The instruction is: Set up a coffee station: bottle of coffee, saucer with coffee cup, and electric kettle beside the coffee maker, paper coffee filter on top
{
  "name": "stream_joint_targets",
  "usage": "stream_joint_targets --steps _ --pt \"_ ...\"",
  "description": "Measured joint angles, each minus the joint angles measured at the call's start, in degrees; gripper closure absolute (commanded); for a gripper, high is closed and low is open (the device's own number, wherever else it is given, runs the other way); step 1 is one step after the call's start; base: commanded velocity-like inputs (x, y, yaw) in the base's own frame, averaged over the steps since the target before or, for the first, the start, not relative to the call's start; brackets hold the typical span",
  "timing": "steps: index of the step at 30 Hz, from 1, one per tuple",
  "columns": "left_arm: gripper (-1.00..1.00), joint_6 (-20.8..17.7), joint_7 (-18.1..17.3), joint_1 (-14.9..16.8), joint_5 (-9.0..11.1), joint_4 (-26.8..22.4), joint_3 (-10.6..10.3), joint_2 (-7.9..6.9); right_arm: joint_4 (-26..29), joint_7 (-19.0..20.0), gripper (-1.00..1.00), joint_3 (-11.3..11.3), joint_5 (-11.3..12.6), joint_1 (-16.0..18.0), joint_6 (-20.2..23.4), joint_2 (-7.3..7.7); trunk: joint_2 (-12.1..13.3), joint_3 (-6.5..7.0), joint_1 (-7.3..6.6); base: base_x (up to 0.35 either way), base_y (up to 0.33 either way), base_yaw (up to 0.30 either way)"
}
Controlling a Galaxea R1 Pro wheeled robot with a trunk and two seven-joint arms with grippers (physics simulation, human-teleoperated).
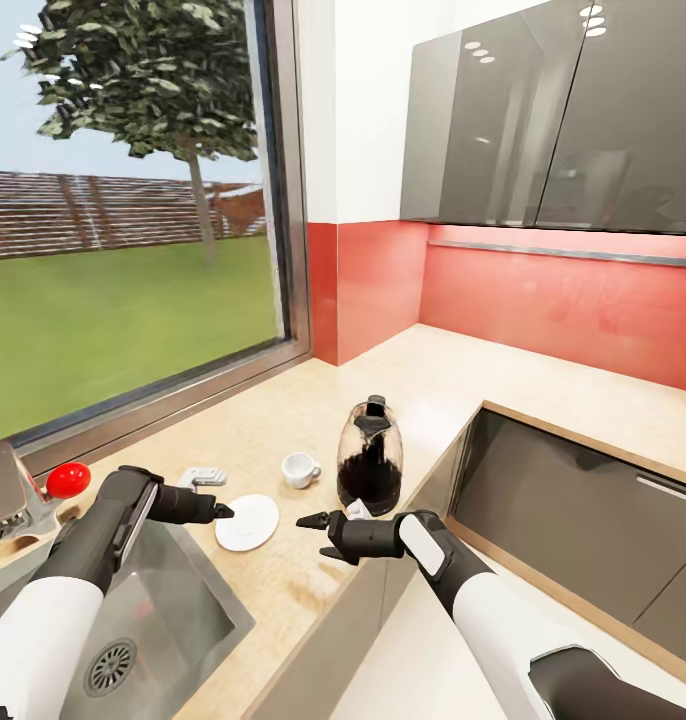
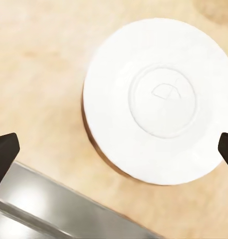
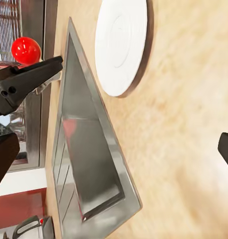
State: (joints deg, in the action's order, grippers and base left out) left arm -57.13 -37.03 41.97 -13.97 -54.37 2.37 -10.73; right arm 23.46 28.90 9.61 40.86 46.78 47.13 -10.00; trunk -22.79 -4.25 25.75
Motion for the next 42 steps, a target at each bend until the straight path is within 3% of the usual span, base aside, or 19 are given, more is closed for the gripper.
stream_joint_targets --steps 9,17,24,27,34,39,42 --pt "-1.00 0.2 0.8 0.3 -0.3 0.7 0.2 -0.30 -0.1 0.1 -1.00 0.0 0.0 -0.2 0.0 0.00 0.0 0.00 0.00 0.000 0.000 0.000" --pt "-1.00 1.5 7.3 3.6 -0.4 8.0 0.8 -0.56 -0.1 1.3 -1.00 0.1 0.0 -0.8 0.0 0.00 0.0 0.00 0.00 0.000 0.000 0.000" --pt "-1.00 12.5 10.0 4.1 -0.1 9.6 1.1 0.99 -0.1 2.3 -1.00 0.1 0.0 -1.2 0.0 0.00 0.0 0.00 0.00 0.000 0.000 0.000" --pt "-1.00 14.6 12.0 4.0 0.2 9.7 1.2 1.65 -0.1 2.3 -1.00 0.1 0.0 -1.3 0.0 0.00 0.0 0.00 0.00 0.000 0.000 0.000" --pt "-1.00 19.7 16.9 3.2 4.4 10.7 2.0 4.68 0.0 2.4 -1.00 0.2 0.0 -1.6 0.0 0.00 0.0 0.00 0.00 0.000 0.000 0.000" --pt "-1.00 25.2 20.0 3.1 5.5 16.2 2.2 5.72 0.0 3.2 -1.00 0.2 -0.1 -1.9 0.0 0.00 0.0 0.00 0.00 0.000 0.000 0.000" --pt "-1.00 26.6 20.7 3.2 5.6 18.1 2.3 5.90 0.0 3.7 -1.00 0.2 -0.1 -1.9 0.0 0.00 0.0 0.00 0.00 0.000 0.000 0.000"
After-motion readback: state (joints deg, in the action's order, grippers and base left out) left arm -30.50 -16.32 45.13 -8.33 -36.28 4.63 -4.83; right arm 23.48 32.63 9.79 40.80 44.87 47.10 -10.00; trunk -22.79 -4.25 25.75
